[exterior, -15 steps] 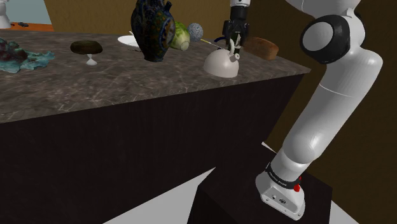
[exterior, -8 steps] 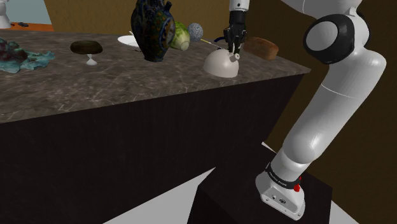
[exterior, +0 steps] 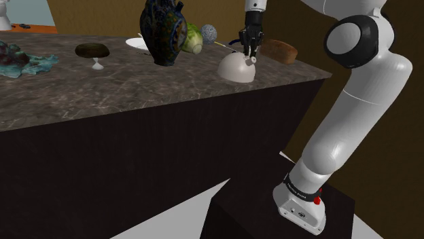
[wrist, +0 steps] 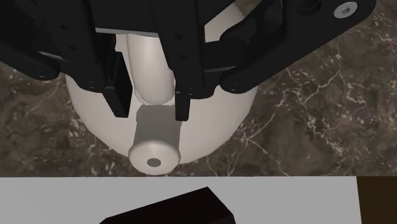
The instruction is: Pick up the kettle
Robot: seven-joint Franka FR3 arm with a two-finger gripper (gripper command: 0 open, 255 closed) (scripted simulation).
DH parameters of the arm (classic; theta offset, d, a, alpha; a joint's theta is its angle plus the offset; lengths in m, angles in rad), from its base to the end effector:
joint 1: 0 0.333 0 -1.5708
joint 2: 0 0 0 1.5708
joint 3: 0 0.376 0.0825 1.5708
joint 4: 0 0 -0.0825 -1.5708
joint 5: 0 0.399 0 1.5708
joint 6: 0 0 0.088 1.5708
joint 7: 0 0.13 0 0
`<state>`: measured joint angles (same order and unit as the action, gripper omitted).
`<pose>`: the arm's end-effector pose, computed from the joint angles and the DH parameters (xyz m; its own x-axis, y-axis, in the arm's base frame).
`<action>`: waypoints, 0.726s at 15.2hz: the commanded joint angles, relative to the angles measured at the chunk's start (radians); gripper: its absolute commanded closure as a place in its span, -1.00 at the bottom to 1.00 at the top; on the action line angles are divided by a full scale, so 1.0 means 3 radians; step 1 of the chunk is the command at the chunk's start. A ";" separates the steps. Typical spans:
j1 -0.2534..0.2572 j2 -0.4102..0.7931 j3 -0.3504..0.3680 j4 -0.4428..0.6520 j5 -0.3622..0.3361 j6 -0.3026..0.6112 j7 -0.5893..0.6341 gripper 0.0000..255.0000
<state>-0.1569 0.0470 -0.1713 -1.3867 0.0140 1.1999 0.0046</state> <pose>0.5122 -0.1690 0.6945 0.9206 -0.3148 -0.2310 -0.3246 -0.9458 -0.0048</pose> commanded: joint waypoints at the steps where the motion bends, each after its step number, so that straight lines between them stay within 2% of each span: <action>1: -0.0003 0.0039 -0.0002 0.0120 0.0006 -0.0082 -0.0003 1.00; 11: -0.0053 0.0406 -0.0029 0.1106 0.0070 -0.0708 -0.0042 1.00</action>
<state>-0.1717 0.1585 -0.1798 -1.0868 0.0326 1.0085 -0.0084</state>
